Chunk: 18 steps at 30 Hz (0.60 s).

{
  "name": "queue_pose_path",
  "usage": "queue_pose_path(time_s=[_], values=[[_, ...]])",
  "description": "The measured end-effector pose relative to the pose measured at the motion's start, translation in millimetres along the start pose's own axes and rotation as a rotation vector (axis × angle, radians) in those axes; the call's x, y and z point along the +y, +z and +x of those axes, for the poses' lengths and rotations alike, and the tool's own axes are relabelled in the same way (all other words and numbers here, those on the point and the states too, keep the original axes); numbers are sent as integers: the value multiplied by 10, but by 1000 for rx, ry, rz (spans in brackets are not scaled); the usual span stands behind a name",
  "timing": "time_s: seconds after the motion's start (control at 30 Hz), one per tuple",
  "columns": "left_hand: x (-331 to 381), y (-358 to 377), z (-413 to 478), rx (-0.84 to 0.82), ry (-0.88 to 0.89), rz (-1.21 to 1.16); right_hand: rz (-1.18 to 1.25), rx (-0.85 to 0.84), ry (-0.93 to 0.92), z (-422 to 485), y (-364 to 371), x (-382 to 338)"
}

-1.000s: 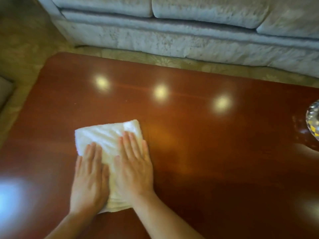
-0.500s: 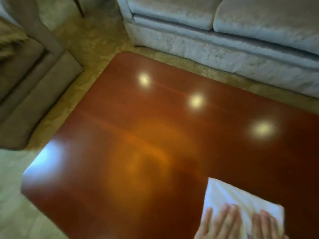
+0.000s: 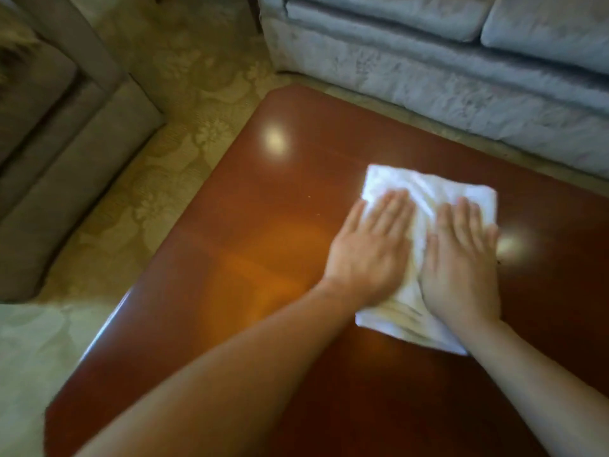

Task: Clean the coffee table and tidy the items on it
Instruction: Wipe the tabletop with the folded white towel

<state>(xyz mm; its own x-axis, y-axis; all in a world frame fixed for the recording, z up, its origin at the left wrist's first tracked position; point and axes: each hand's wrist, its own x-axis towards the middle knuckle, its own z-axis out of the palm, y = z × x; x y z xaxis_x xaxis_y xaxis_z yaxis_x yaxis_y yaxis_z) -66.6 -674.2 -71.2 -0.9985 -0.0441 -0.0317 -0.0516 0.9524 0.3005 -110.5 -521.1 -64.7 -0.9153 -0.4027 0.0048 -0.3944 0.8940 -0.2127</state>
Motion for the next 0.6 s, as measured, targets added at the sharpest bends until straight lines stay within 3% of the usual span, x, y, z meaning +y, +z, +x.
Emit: queue_pose_path(time_s=[0.23, 0.43, 0.6], values=[[-1658, -475, 295, 32, -118, 33, 6, -39, -104, 1147, 384, -1463], [-1676, -486, 132, 64, -181, -20, -23, -70, -126, 1053, 395, -1618], [-1418, -436, -547, 74, -265, -37, -22, -111, -203, 479, 362, -1669]])
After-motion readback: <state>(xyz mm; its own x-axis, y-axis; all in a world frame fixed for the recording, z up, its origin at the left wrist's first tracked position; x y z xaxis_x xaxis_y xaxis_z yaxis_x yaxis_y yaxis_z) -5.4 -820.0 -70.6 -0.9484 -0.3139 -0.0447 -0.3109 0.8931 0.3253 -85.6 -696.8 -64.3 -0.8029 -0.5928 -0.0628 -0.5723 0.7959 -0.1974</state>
